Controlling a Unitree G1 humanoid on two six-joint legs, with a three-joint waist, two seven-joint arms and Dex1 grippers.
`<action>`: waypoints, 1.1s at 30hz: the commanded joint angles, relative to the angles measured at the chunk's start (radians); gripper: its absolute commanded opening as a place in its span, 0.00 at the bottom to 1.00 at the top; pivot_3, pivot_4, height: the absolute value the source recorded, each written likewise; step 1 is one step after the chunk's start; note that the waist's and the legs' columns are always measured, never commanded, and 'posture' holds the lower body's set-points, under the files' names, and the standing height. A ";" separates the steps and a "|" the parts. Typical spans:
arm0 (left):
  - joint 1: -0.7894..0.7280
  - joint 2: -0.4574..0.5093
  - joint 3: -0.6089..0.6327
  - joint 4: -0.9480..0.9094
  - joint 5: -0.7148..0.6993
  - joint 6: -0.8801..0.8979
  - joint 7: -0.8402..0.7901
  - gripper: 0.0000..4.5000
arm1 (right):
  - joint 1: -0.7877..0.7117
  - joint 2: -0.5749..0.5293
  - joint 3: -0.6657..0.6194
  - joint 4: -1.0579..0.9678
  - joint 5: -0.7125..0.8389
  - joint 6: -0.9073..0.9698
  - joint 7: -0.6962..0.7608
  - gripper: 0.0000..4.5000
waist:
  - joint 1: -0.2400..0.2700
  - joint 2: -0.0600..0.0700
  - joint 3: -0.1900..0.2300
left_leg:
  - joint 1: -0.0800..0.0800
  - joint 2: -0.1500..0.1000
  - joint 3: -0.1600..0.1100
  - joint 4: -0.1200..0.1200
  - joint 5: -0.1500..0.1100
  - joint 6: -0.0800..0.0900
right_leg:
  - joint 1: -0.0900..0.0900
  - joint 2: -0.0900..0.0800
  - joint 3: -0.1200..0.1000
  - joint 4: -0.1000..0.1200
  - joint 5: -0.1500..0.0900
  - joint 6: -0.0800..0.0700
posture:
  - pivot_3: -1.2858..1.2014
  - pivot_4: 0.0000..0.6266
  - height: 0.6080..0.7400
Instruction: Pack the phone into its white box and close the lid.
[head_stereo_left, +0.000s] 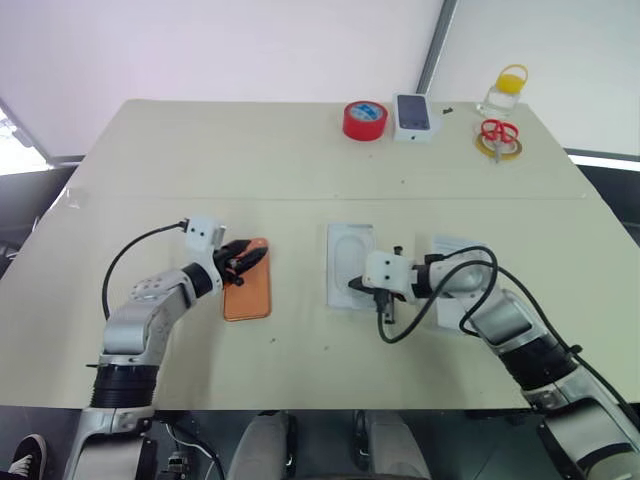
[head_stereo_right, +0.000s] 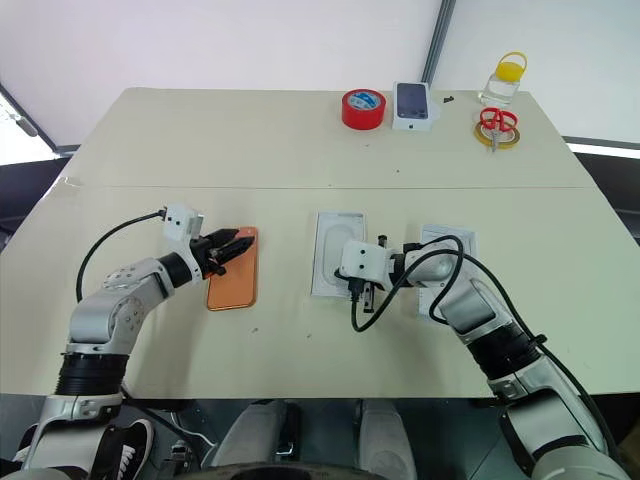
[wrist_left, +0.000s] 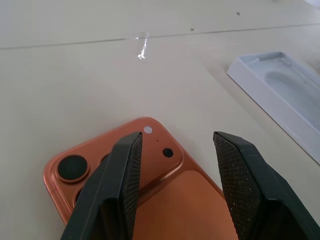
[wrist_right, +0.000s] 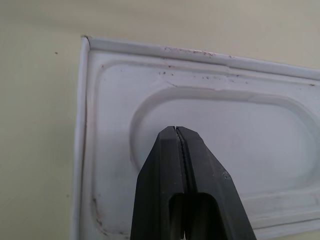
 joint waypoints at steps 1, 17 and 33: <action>-0.016 0.010 0.031 -0.029 -0.034 0.021 -0.007 0.53 | -0.014 0.076 -0.056 -0.011 0.070 0.050 -0.039 0.00 | -0.002 0.000 0.000 | 0.000 0.000 0.000 0.000 0.000 0.000 | 0.000 0.000 0.000 0.000 0.000 0.000 | 0.52 0.24 1.00; 0.064 0.170 0.398 -0.048 -0.448 0.649 0.045 0.53 | -0.263 0.347 -0.021 0.206 0.027 -0.004 -0.172 0.00 | -0.030 0.000 0.001 | -0.001 0.001 0.000 -0.001 0.000 -0.001 | -0.007 0.001 0.000 0.009 0.002 0.003 | 0.52 0.24 1.00; 0.124 0.110 0.401 -0.062 -0.478 0.796 0.176 0.53 | -0.335 0.437 0.244 0.406 -0.197 -0.006 -0.118 0.00 | -0.031 0.001 0.000 | 0.000 0.000 -0.001 -0.003 0.003 -0.007 | -0.007 -0.001 0.001 0.011 0.001 0.003 | 0.52 0.24 1.00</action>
